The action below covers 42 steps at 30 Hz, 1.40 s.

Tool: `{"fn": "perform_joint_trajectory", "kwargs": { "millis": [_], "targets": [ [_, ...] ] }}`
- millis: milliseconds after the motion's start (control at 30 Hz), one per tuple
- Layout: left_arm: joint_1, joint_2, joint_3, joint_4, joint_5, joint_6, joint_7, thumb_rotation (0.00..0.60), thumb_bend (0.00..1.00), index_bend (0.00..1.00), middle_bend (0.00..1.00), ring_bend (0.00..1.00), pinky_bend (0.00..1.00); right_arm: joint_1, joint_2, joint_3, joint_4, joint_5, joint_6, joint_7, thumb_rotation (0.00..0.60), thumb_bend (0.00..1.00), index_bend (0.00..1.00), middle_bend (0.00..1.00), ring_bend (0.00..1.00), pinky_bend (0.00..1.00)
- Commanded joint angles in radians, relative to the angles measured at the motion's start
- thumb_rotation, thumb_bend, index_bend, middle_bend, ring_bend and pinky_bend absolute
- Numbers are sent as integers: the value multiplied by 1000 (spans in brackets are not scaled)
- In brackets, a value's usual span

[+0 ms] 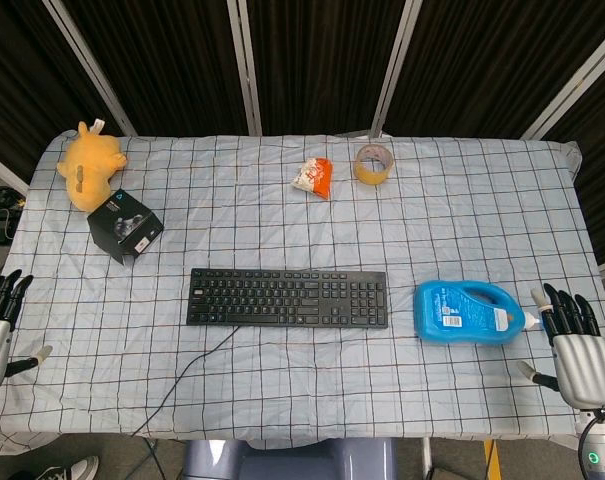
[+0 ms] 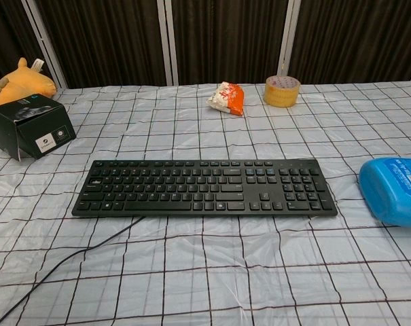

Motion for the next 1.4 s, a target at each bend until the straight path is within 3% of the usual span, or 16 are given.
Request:
{"fn": "perform_joint_trajectory", "kwargs": {
  "millis": [33,1233,1367,1400],
  "targets": [
    [1,3,-3,-4,-1,-8,3,600,40,0,0,0,0,-1,0,0,1,0,1,1,600,47,23,0,0,0],
    [12,18,-23,-33,18,-73,24,600,46,0,0,0,0,-2,3,2,-8,16,-7,-2,600,49,24,0,0,0],
    [-5,30,-30,-52,22,-97,29,600,120,0,13,14,28,-1,3,2,-10,17,-9,-1,600,50,24,0,0,0],
    [-11,32,-35,-59,22,-103,36,600,185,0,84,75,94,-1,3,2,-10,17,-9,-1,600,50,24,0,0,0]
  ]
}}
